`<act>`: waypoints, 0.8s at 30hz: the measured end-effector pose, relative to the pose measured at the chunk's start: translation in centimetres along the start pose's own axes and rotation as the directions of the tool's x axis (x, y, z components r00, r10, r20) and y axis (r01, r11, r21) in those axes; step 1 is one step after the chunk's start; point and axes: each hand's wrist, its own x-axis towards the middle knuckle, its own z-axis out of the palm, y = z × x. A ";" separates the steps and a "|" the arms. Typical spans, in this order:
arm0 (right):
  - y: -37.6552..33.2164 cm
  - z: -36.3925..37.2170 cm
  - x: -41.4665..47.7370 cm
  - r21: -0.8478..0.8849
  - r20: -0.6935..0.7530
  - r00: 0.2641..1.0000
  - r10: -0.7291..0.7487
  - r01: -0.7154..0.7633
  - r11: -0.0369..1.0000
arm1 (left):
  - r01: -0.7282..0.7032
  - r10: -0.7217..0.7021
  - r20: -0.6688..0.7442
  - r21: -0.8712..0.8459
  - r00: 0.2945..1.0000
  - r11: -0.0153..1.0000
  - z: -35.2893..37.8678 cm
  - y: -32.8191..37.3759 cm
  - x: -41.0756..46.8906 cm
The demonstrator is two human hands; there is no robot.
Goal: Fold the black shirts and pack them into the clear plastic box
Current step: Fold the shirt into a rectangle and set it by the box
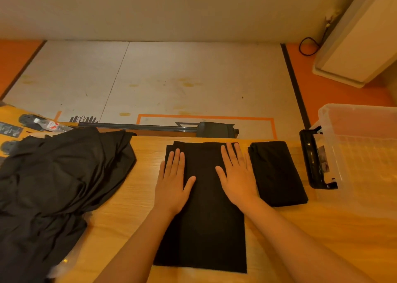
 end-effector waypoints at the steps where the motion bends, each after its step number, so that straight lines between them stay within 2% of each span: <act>1: -0.5 0.3 -1.6 0.012 -0.056 0.998 -0.024 0.025 1.000 | -0.031 0.030 -0.045 -0.015 0.999 0.999 0.3 0.2 -1.7; 2: -1.3 0.8 -3.5 0.028 -0.098 0.994 -0.043 0.046 0.999 | -0.059 0.057 -0.080 -0.030 0.995 0.998 0.9 0.5 -3.5; 4: -2.8 2.7 -7.7 0.090 -0.075 0.992 -0.098 0.105 0.990 | -0.093 0.087 -0.103 -0.059 0.991 0.994 2.3 1.2 -6.8; 6: -3.8 4.5 -10.9 0.097 0.012 0.986 -0.165 0.163 0.982 | -0.131 0.129 -0.058 -0.042 0.990 0.990 3.4 1.4 -9.4; 8: -4.0 5.7 -12.6 0.058 0.031 0.984 -0.178 0.176 0.983 | -0.177 0.178 -0.019 0.032 0.984 0.984 4.0 0.6 -11.3; 11: -2.9 6.0 -13.5 0.019 0.000 0.997 -0.072 0.072 0.997 | -0.117 0.118 -0.011 0.058 0.993 0.991 3.9 -1.0 -12.9; 14: -1.3 5.5 -15.1 0.050 0.032 0.998 0.052 -0.054 0.997 | -0.029 0.029 -0.009 0.030 1.000 0.999 3.8 -1.8 -15.2; 16: -1.5 5.0 -16.5 0.082 0.062 0.995 0.080 -0.085 0.993 | -0.054 0.054 0.004 0.038 0.999 0.998 4.0 -2.1 -17.0; 19: -3.6 5.5 -18.8 0.097 0.120 0.993 -0.001 -0.010 0.995 | -0.168 0.165 0.044 0.056 0.985 0.984 4.5 -2.0 -19.3; 22: -4.9 7.1 -21.4 0.079 0.196 0.976 -0.096 0.082 0.993 | -0.196 0.191 0.059 0.083 0.980 0.977 4.7 -1.9 -20.9; 24: -4.8 7.5 -23.0 0.067 0.173 0.974 -0.144 0.134 0.989 | -0.216 0.212 0.051 0.082 0.976 0.973 4.6 -2.3 -22.1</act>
